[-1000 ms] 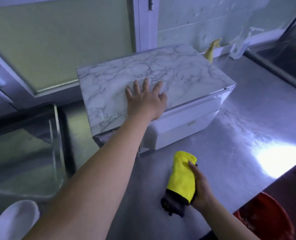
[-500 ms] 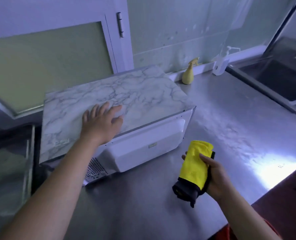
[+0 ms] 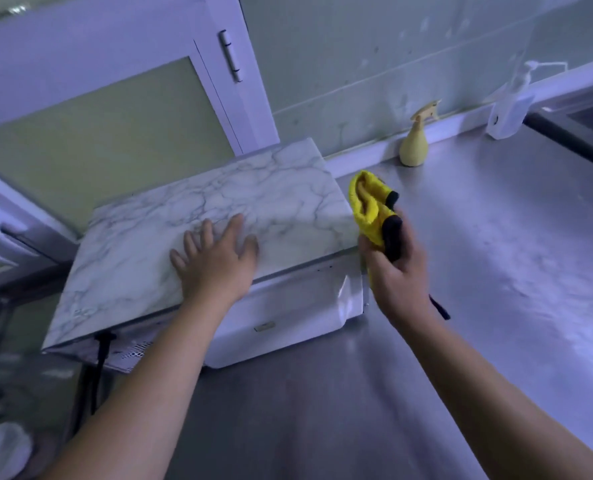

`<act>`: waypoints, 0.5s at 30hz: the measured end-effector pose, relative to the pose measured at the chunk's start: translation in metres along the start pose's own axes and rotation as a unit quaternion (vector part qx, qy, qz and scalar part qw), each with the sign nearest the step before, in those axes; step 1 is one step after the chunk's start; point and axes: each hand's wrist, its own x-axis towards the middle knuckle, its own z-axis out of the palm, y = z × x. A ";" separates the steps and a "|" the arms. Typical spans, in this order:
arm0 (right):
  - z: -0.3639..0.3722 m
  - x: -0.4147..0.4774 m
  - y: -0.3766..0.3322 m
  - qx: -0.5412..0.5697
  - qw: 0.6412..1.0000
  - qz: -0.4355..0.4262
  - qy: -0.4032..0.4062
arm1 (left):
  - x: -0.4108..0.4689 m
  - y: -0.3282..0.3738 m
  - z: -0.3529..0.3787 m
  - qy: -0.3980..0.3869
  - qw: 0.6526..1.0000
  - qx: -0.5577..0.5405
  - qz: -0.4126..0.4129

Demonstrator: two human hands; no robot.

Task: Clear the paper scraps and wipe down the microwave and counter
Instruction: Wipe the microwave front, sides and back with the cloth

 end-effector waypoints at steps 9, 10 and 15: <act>0.038 -0.039 0.089 -0.315 0.926 -0.195 0.076 | -0.001 -0.001 0.005 0.031 1.000 0.003 0.000; 0.040 -0.039 0.097 -0.312 0.924 -0.202 0.091 | -0.002 -0.002 0.005 0.034 0.999 0.002 0.000; 0.046 -0.057 0.122 -0.254 0.942 -0.168 0.138 | -0.001 -0.002 0.007 0.040 0.999 0.008 0.003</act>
